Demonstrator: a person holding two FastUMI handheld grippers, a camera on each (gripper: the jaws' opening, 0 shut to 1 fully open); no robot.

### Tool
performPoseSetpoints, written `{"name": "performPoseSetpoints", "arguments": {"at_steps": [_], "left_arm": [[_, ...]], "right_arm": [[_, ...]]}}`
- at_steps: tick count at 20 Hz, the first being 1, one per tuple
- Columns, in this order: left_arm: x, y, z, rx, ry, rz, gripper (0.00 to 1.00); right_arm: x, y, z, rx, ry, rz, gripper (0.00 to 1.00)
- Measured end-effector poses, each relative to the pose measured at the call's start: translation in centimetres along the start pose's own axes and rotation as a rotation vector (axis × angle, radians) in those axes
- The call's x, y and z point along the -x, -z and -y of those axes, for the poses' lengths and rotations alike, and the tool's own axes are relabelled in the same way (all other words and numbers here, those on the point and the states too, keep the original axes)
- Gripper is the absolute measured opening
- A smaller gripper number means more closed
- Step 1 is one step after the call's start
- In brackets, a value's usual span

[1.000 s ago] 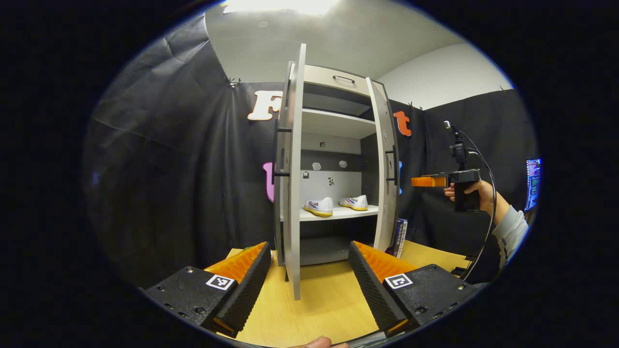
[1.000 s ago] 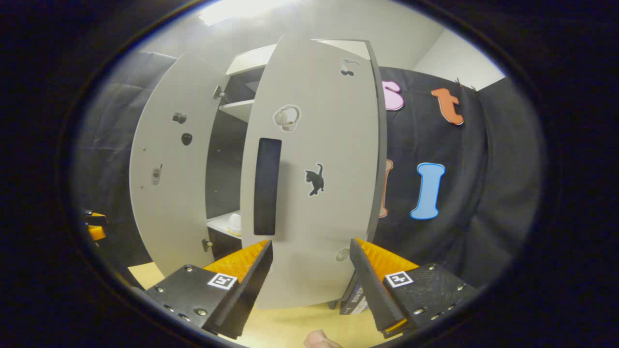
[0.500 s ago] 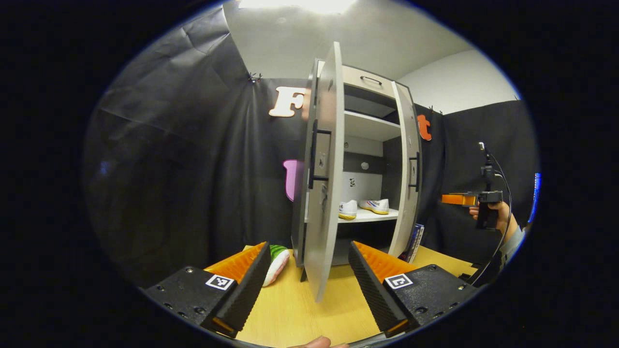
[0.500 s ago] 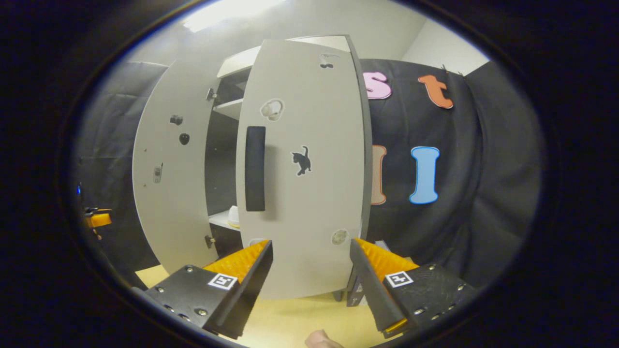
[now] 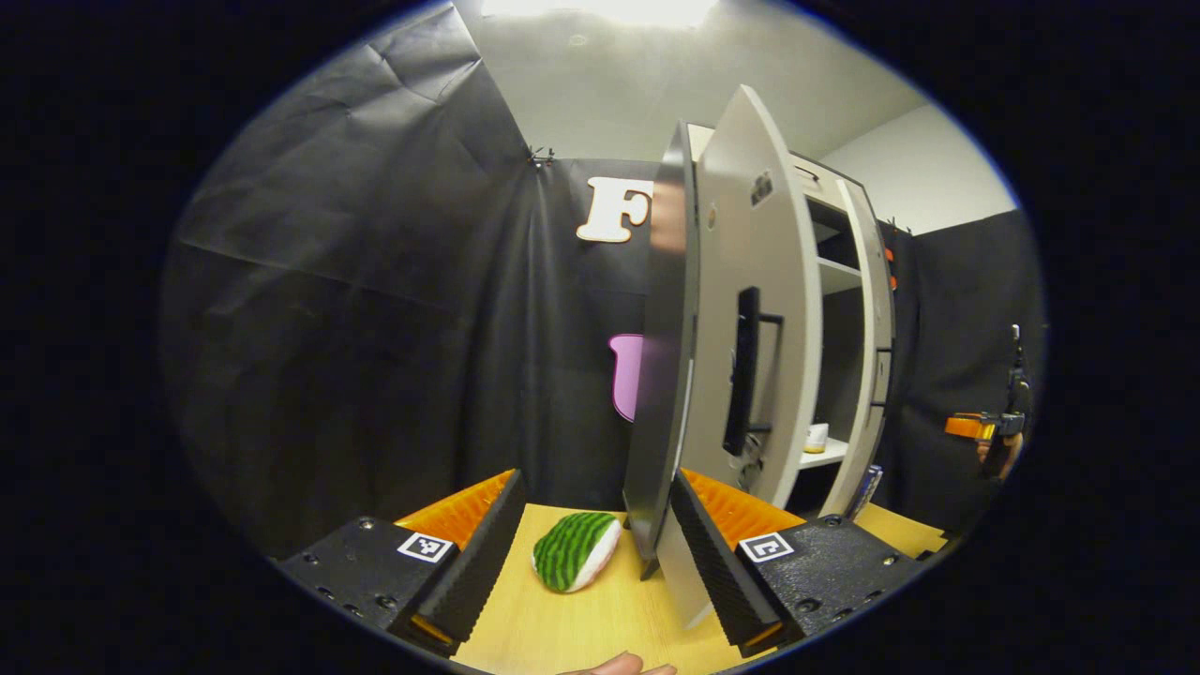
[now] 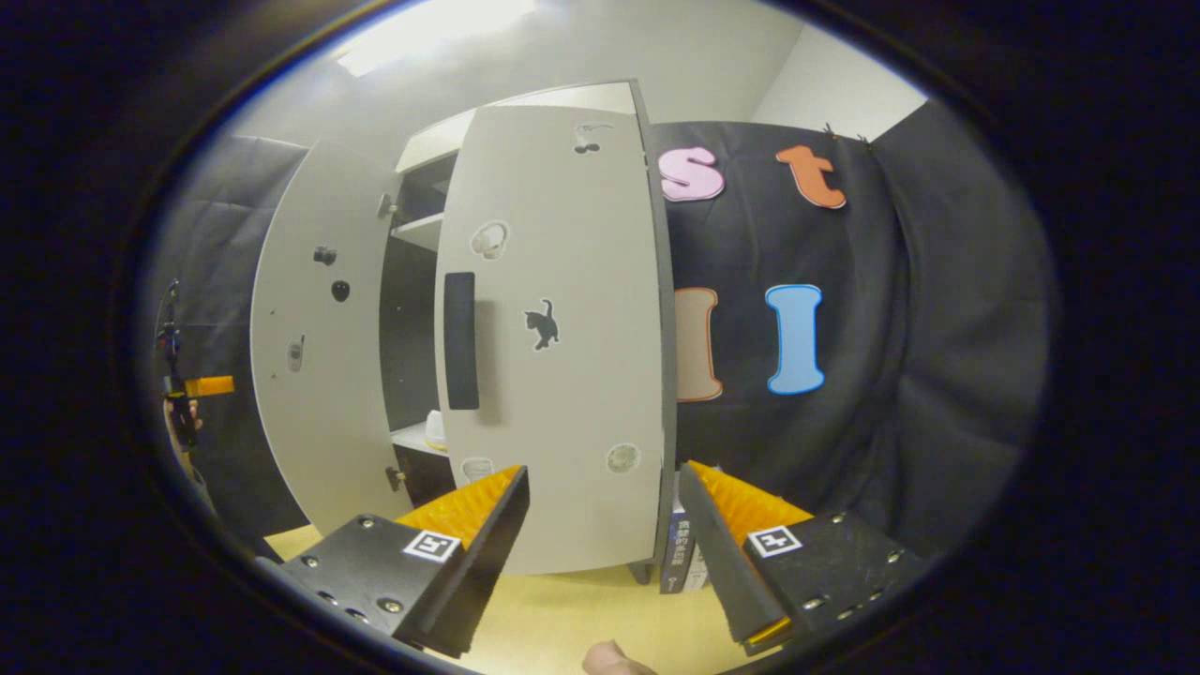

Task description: Grab one shoe with the right hand and put it into the shoe cabinet, grab the other shoe with the left hand and put it into the shoe cabinet; then close the right door with the right hand and the left door with the left hand.

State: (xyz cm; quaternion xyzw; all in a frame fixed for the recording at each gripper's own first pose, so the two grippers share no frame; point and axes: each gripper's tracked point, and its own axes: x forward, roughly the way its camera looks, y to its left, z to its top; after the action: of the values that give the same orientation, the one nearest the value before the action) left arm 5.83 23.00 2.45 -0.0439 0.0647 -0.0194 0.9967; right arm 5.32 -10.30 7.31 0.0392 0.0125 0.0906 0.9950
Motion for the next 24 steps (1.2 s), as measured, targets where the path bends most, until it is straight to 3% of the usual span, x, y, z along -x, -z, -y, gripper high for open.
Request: {"name": "performPoseSetpoints", "arguments": {"at_steps": [4, 7, 9, 10, 13, 17, 18, 21, 24], "left_arm": [[-3.4, -2.8, -1.2, 0.039, 0.009, 0.030, 0.92], [-5.3, -3.7, -2.5, 0.006, -0.026, 0.033, 0.95], [-4.7, -3.6, -2.3, -0.011, -0.015, 0.037, 0.92], [-4.7, -3.4, -2.1, -0.026, -0.008, 0.030, 0.95], [-4.3, -3.0, -1.5, -0.037, 0.047, -0.008, 0.92], [-3.7, -1.9, 0.4, -0.028, 0.114, -0.072, 0.99], [-3.4, -1.7, 0.4, -0.042, 0.104, -0.089, 0.92], [-3.9, -1.9, 1.5, -0.053, 0.071, -0.084, 0.91], [-4.2, -1.9, 2.0, -0.035, 0.089, -0.097, 0.89]], "right_arm": [[1.4, -1.1, 0.5, -0.027, 0.006, 0.029, 0.98], [2.3, -1.2, 0.8, 0.002, -0.005, 0.030, 0.95], [2.7, -1.2, 2.3, 0.009, 0.032, 0.028, 0.96], [2.9, -1.3, 2.4, -0.009, 0.036, 0.029, 0.96], [3.3, -1.8, 2.6, -0.066, 0.035, 0.049, 0.96], [4.3, -2.9, 2.9, -0.015, 0.042, 0.122, 0.96], [4.5, -2.7, 2.8, -0.017, 0.043, 0.124, 0.95], [5.1, -2.3, 2.1, -0.045, 0.025, 0.114, 0.95], [5.2, -2.0, 1.5, -0.017, 0.013, 0.115, 0.95]]}}
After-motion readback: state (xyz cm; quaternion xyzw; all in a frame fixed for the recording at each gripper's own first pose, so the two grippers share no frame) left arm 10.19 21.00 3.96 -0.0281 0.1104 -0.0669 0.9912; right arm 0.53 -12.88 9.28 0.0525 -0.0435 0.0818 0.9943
